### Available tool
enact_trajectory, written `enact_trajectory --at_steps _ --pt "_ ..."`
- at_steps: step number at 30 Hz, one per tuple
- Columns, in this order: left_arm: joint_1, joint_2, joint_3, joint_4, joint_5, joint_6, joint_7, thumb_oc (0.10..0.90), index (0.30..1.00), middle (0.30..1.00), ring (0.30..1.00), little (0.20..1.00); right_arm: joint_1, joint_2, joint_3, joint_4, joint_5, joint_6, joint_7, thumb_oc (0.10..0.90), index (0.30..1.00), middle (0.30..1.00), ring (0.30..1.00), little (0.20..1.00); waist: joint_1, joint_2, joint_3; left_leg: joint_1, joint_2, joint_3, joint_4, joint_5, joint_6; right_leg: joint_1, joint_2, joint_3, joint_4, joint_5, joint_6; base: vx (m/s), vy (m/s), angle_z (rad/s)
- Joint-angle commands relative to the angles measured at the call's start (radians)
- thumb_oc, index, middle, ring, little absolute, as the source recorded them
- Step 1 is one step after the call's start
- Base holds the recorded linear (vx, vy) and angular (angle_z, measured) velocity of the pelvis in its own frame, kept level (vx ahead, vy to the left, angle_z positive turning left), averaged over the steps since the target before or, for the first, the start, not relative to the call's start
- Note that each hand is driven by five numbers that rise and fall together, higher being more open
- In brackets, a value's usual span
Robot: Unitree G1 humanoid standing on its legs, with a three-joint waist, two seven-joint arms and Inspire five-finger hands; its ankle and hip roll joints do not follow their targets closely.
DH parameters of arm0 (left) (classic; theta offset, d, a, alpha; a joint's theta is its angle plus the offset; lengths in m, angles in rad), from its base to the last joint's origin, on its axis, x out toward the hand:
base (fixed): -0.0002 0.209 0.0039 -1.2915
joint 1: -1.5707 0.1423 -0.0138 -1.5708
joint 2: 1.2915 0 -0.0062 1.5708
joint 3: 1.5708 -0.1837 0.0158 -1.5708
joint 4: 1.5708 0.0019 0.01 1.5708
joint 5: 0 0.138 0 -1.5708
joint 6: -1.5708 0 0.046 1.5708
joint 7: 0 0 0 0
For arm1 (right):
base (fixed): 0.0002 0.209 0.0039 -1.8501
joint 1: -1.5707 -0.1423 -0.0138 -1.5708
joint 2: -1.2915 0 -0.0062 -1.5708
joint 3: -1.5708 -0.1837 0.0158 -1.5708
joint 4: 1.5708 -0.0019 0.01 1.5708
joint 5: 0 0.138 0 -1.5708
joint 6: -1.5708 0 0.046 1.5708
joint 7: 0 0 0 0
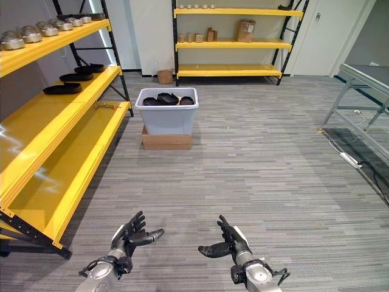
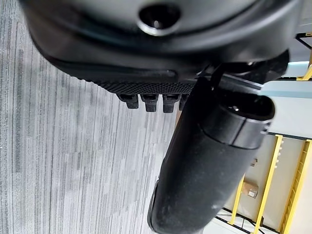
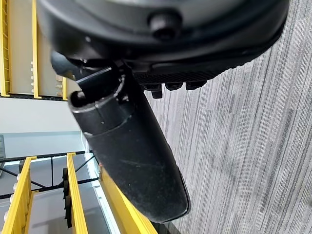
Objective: Move parts from the plastic box to the shelf.
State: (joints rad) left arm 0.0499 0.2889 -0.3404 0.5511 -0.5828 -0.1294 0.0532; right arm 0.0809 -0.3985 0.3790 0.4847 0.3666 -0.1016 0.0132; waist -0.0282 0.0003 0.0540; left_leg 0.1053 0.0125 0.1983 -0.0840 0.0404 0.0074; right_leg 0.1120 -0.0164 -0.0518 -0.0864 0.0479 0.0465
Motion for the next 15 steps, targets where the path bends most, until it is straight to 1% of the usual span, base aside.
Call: enact_trajectory --at_steps 1,5,15 --pt "-0.107 -0.016 0.039 -0.01 -0.002 -0.077 -0.02 0.9 1.0 1.0 1.0 1.0 -0.074 0.002 -0.027 -0.072 0.015 -0.089 -0.001 0.9 1.0 1.0 1.0 1.0 0.0 -0.033 -0.03 0.019 0.056 -0.012 -0.003 -0.002 -0.054 -0.054 -0.08 0.014 -0.001 0.071 0.082 0.0 0.0 0.0" --pt "-0.109 -0.013 0.034 -0.006 0.021 -0.071 -0.018 0.9 1.0 1.0 1.0 1.0 -0.071 0.004 -0.026 -0.072 0.014 -0.087 0.001 0.9 1.0 1.0 1.0 1.0 -0.001 -0.031 -0.03 0.023 0.054 -0.012 -0.003 -0.006 -0.053 -0.05 -0.081 0.014 -0.001 0.069 0.082 0.0 0.0 0.0" --pt "-0.11 -0.013 0.037 -0.004 0.019 -0.069 -0.022 0.9 1.0 1.0 1.0 1.0 -0.071 0.005 -0.027 -0.07 0.014 -0.085 0.005 0.9 1.0 1.0 1.0 1.0 -0.004 -0.026 -0.027 0.027 0.051 -0.015 -0.003 -0.011 -0.052 -0.045 -0.083 0.007 -0.001 0.065 0.08 0.0 0.0 0.0"
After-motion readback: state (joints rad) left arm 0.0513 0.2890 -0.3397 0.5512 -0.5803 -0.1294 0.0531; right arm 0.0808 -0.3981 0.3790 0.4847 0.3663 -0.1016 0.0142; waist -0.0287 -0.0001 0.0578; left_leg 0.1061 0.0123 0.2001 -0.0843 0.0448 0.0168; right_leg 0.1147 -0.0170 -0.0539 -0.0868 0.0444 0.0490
